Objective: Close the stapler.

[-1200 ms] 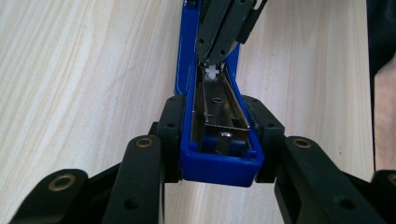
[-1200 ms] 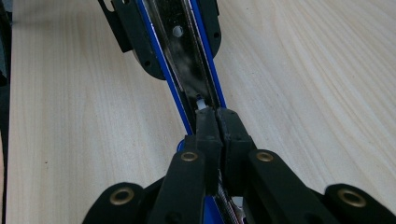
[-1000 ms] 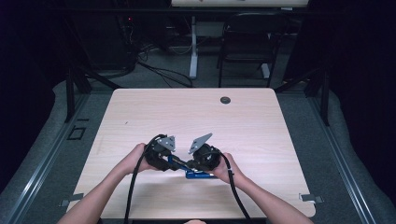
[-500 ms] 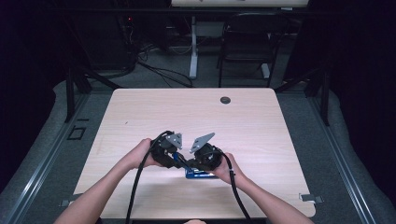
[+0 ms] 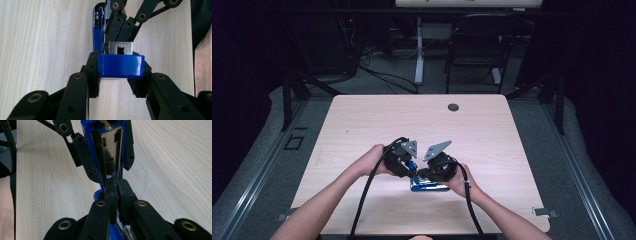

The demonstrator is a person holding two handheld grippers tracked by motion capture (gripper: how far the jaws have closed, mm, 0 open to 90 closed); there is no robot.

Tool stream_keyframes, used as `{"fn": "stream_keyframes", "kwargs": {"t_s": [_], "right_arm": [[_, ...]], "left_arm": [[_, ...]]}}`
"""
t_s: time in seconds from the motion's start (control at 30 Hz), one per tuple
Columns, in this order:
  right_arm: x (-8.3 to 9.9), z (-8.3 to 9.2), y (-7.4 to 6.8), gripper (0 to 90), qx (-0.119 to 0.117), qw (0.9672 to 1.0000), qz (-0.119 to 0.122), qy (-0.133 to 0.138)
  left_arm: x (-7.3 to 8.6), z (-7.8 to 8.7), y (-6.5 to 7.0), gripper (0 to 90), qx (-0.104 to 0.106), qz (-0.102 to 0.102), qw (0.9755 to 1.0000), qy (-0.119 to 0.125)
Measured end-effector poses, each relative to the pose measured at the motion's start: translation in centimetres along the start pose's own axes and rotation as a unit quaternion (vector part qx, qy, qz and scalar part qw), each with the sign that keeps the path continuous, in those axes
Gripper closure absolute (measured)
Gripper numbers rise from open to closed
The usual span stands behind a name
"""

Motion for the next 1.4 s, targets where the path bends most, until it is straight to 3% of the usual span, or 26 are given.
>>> {"fn": "stream_keyframes", "kwargs": {"t_s": [0.3, 0.7, 0.93, 1.13, 1.4], "right_arm": [[0.6, 0.7, 0.4, 87.4, -0.003, 1.0000, -0.005, 0.006], [1.1, 1.7, 1.2, 87.2, 0.008, 0.9996, -0.013, 0.026], [1.2, 1.8, 1.2, 87.0, 0.006, 0.9994, -0.015, 0.030], [1.2, 2.0, 1.2, 86.7, 0.005, 0.9993, -0.016, 0.033], [1.0, 2.2, 1.3, 86.7, 0.006, 0.9992, -0.014, 0.037]], "left_arm": [[-1.5, -0.2, -0.4, 64.9, 0.014, -0.007, 0.9993, -0.034], [-2.2, -0.3, -0.7, 64.8, 0.021, -0.009, 0.9986, -0.048], [-2.7, -0.7, -0.7, 64.5, 0.022, -0.016, 0.9989, -0.039], [-2.1, -0.6, -0.9, 60.0, 0.023, -0.005, 0.9995, -0.021], [-1.5, -0.2, -0.7, 56.1, 0.026, 0.000, 0.9995, -0.019]]}}
Point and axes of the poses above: each handheld gripper's, and its own axes: z roughly backward along the jaws, x roughly out of its underside, y roughly to its right, the point moved 2 cm from there along -z, roughly forward along the jaws, and after that the axes turned 11 degrees about x, right-handed, at the moved point
